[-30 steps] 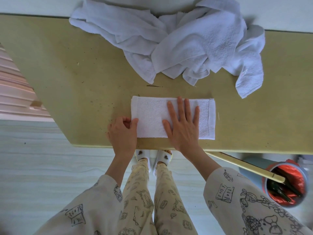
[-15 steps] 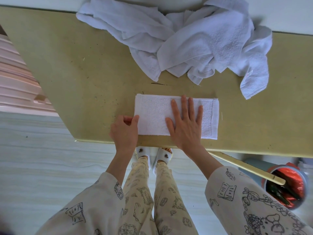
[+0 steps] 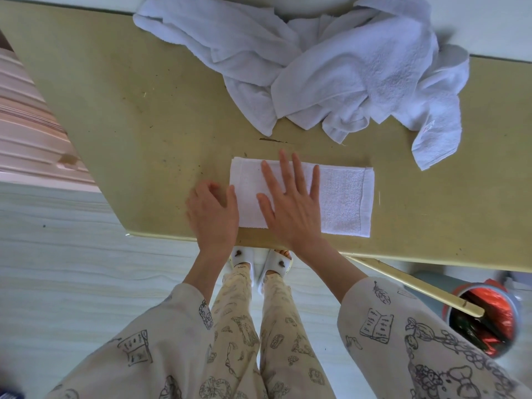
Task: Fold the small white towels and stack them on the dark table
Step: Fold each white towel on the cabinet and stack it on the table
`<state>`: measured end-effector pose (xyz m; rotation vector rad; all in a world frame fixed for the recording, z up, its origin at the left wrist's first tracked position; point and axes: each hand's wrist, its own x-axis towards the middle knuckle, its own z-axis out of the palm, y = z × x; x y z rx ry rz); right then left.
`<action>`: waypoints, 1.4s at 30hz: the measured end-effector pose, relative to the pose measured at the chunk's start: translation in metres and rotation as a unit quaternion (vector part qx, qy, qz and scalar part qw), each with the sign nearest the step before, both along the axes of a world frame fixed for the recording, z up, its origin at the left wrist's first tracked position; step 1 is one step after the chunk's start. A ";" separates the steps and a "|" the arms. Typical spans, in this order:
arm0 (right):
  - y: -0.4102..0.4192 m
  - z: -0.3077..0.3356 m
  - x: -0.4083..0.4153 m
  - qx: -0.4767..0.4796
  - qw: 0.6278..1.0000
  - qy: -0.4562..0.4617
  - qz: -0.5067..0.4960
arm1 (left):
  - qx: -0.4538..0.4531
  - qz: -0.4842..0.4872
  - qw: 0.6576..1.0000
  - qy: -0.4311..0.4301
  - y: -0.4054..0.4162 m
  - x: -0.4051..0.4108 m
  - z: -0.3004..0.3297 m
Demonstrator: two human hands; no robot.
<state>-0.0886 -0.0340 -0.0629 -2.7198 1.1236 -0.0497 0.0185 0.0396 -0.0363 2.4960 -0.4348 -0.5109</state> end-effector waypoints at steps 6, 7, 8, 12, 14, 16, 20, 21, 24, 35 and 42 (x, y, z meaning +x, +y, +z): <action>0.001 -0.019 0.005 0.012 0.999 0.010 0.033 | 0.031 -0.273 0.947 -0.167 -0.018 0.012 -0.022; 0.001 -0.019 0.005 0.015 0.999 0.013 0.035 | 0.047 -0.316 0.932 -0.173 -0.015 0.013 -0.030; 0.001 -0.019 0.003 0.020 0.999 0.017 0.039 | 0.063 -0.345 0.919 -0.180 -0.011 0.014 -0.037; -0.014 -0.020 -0.024 0.021 0.999 0.043 0.015 | 0.104 -0.370 0.906 -0.180 -0.006 0.020 -0.043; -0.026 -0.019 -0.053 0.021 0.997 0.056 -0.040 | 0.118 -0.374 0.902 -0.179 -0.007 0.020 -0.040; -0.036 -0.015 -0.079 0.017 0.994 0.066 -0.083 | 0.124 -0.382 0.898 -0.177 -0.008 0.019 -0.038; -0.039 -0.015 -0.093 0.009 0.991 0.074 -0.107 | 0.127 -0.333 0.918 -0.174 -0.005 0.020 -0.037; -0.039 -0.015 -0.092 0.009 0.991 0.072 -0.110 | 0.130 -0.291 0.933 -0.168 -0.004 0.020 -0.033; -0.039 -0.014 -0.091 0.014 0.991 0.073 -0.110 | 0.149 -0.172 0.965 -0.131 -0.006 0.013 -0.015; -0.039 -0.014 -0.092 0.013 0.992 0.065 -0.106 | 0.161 -0.091 0.980 0.069 -0.039 0.004 0.014; -0.039 -0.015 -0.092 0.015 0.993 0.062 -0.104 | 0.020 0.042 0.955 0.292 -0.033 0.017 0.022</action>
